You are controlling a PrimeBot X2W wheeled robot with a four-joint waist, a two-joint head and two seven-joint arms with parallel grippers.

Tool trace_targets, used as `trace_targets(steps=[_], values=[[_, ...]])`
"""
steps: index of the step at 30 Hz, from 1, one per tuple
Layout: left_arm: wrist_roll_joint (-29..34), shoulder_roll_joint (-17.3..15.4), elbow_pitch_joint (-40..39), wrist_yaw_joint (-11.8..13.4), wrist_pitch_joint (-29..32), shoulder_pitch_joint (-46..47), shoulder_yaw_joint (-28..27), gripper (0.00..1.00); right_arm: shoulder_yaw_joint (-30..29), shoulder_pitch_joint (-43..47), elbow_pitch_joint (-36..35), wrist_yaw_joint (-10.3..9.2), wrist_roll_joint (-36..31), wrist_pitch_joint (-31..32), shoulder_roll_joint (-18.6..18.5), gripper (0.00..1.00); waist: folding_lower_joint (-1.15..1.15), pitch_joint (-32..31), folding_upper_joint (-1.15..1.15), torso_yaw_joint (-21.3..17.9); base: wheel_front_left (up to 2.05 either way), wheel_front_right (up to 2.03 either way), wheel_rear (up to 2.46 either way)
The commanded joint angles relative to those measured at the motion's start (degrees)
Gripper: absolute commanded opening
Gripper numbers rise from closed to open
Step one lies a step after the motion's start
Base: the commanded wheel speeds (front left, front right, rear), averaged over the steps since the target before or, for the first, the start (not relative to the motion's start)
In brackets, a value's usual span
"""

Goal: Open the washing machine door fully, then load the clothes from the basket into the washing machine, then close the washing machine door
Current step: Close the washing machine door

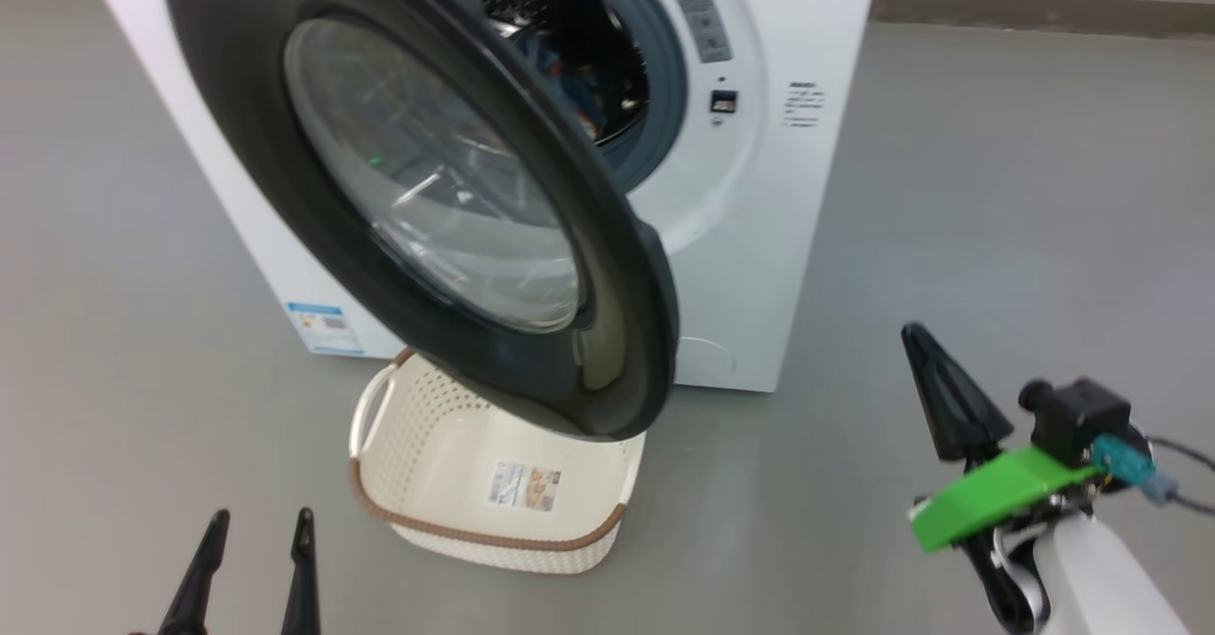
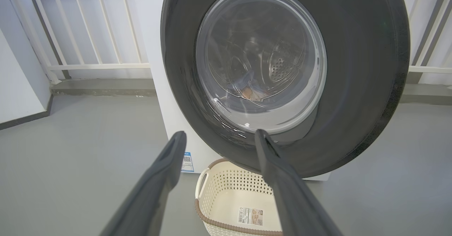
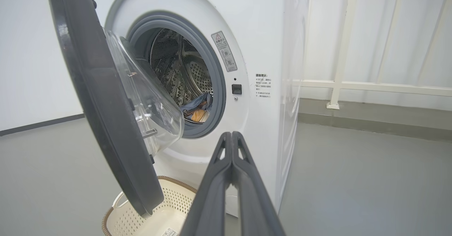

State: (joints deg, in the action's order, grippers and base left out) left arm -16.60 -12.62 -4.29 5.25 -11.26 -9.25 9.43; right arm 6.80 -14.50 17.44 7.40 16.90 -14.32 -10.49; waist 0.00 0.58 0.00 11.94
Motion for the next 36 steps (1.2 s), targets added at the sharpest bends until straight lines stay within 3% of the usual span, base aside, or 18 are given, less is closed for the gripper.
trace_targets(steps=[1, 12, 21, 28, 36], values=[[0.70, -0.52, -0.61, -0.35, -0.69, 3.36, -1.65, 1.00, 1.35, -2.90, -0.22, 0.09, 0.52, -0.68, -0.05, 0.00, 0.00, 1.39, 0.00, 2.13, 0.00, 0.00, 0.00], [1.23, 0.32, 1.04, -0.55, -1.94, 6.76, -0.28, 1.00, 2.09, -13.52, 6.68, 0.09, 1.69, -0.68, -1.32, 0.00, 0.00, 2.84, 0.00, 6.39, 0.00, 0.00, 0.00], [1.08, 0.49, 2.14, -0.45, -2.62, 7.09, -0.15, 1.00, 5.53, -22.65, 0.73, 0.09, 1.80, -0.68, -1.74, 0.00, 0.00, 2.31, 0.00, 6.99, 0.00, 0.00, 0.00], [1.08, 0.14, 2.18, -0.43, -2.84, 6.95, -0.05, 1.00, 14.86, -26.74, -5.22, 0.09, 2.14, -0.68, -1.96, 0.00, 0.00, 1.73, 0.00, 7.22, 0.00, 0.00, 0.00], [0.80, 0.19, 2.22, -0.21, -2.98, 6.52, 0.21, 1.00, 23.50, -23.24, -5.67, 0.09, 5.17, 1.58, -2.35, 0.00, 0.00, 1.13, 0.00, 7.99, 0.00, 0.00, 0.00]])
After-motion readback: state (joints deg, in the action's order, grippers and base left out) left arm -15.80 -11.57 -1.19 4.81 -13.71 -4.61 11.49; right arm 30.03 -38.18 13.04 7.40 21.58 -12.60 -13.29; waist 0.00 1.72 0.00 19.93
